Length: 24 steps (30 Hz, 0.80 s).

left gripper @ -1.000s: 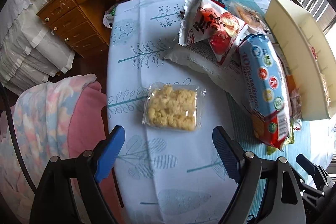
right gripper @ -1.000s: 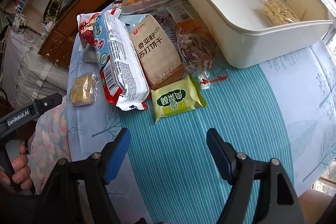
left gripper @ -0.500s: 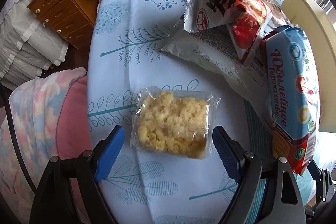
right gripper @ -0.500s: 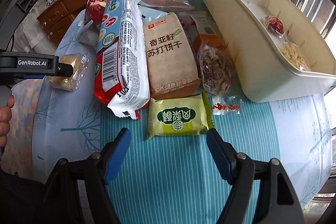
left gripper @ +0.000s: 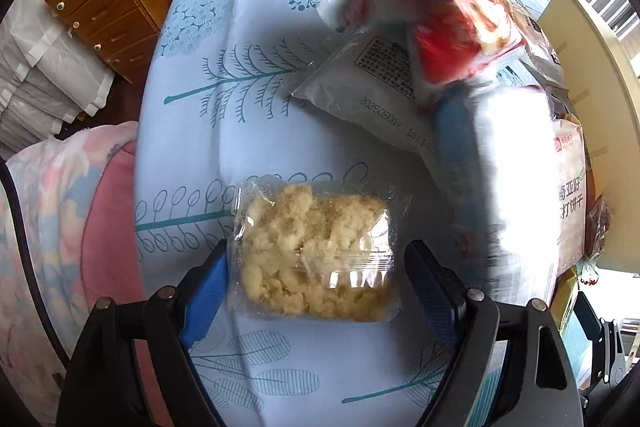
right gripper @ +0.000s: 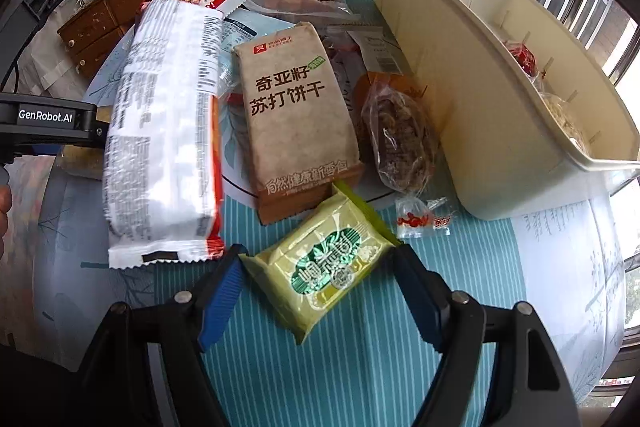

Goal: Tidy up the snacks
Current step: 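Grasp the clear crumbly-snack pack with left tool while right tool grasps the yellow-green packet, then carry both packs over the white tray and open both tools to release them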

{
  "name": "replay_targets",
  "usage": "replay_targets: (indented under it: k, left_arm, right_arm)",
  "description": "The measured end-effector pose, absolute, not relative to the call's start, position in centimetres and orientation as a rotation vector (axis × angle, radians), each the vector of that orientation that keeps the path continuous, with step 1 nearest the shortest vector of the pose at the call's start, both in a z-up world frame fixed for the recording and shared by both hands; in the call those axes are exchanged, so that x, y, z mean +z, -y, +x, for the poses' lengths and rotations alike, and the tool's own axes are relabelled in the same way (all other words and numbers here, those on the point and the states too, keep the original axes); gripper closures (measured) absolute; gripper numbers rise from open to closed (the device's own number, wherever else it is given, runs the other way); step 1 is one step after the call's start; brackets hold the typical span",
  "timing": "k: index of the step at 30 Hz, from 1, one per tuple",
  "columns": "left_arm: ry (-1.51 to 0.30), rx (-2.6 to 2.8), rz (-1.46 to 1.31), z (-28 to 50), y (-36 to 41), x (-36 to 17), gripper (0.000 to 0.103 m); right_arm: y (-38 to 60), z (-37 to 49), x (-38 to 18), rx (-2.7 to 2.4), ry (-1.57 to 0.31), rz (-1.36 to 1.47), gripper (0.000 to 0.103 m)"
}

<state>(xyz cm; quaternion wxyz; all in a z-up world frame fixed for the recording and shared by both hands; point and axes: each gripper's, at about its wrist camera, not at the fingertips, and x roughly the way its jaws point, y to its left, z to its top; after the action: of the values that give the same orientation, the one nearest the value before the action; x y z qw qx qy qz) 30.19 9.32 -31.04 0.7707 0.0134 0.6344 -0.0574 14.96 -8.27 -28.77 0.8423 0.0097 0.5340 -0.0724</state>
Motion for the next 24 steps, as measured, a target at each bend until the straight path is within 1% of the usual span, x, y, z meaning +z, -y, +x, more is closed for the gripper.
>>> replay_targets:
  k: [3, 5, 6, 9, 12, 16, 17, 24]
  left_arm:
    - [-1.377, -0.119, 0.032, 30.3, -9.4, -31.3, 0.021]
    - [-1.377, -0.118, 0.030, 30.4, -9.4, -31.4, 0.025]
    - [-1.377, -0.116, 0.031, 30.3, -9.3, -31.3, 0.026]
    - [-1.377, -0.108, 0.026, 30.2, -9.2, -31.4, 0.028]
    - [-1.383, -0.095, 0.031, 30.1, -9.2, -31.4, 0.029]
    - [-1.392, -0.088, 0.013, 29.7, -9.1, -31.0, 0.031]
    - [-1.390, -0.085, 0.007, 29.6, -9.2, -30.8, 0.033]
    - [-1.410, -0.060, 0.013, 28.2, -9.4, -30.3, 0.034]
  right_arm:
    - [8.2, 14.8, -28.7, -0.152, -1.118, 0.018, 0.028]
    - [8.1, 14.5, -28.7, -0.151, -1.112, 0.016, 0.028]
    - [8.1, 14.5, -28.7, -0.151, -1.111, 0.015, 0.029]
    - [7.9, 14.1, -28.5, -0.161, -1.098, 0.002, 0.039]
    - [7.8, 14.2, -28.4, -0.153, -1.102, -0.007, 0.043]
    - [7.8, 14.1, -28.3, -0.149, -1.107, -0.012, 0.045]
    - [7.9, 14.0, -28.3, -0.145, -1.112, -0.009, 0.045]
    - [8.6, 13.5, -27.9, -0.140, -1.134, 0.038, 0.046]
